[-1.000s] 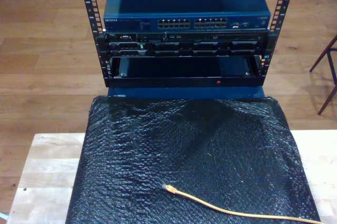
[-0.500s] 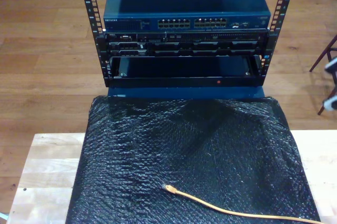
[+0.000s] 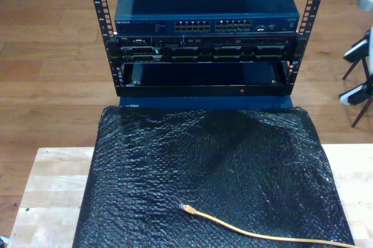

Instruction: Grab the cable and plug it in

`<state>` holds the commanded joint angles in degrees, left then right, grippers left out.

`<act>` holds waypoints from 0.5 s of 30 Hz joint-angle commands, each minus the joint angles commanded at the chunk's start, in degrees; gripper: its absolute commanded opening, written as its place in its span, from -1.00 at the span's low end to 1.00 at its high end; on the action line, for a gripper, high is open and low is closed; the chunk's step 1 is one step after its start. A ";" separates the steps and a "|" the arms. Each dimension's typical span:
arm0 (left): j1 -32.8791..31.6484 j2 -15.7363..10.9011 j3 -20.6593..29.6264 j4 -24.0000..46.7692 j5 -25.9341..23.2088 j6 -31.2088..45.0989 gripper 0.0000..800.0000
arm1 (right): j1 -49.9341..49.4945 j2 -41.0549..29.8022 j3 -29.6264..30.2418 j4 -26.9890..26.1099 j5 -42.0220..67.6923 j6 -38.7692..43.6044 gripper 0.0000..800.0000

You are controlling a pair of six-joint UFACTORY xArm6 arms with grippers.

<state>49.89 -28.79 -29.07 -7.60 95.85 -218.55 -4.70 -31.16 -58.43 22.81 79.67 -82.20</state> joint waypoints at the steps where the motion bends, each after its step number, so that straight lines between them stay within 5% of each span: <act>1: -0.26 0.00 0.00 -0.09 0.00 -0.26 1.00 | 0.88 0.35 0.00 -0.79 0.00 0.79 0.98; 6: -1.05 -0.09 0.00 -0.79 0.00 -1.32 1.00 | 8.97 2.29 1.85 -7.12 -0.09 5.98 0.98; 15: -1.23 0.00 0.00 -1.32 0.00 -2.46 1.00 | 20.40 2.29 7.91 -8.35 -1.41 15.91 0.98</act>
<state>48.66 -28.79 -29.07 -8.92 95.85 -221.01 15.69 -28.88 -50.52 14.46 78.26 -66.29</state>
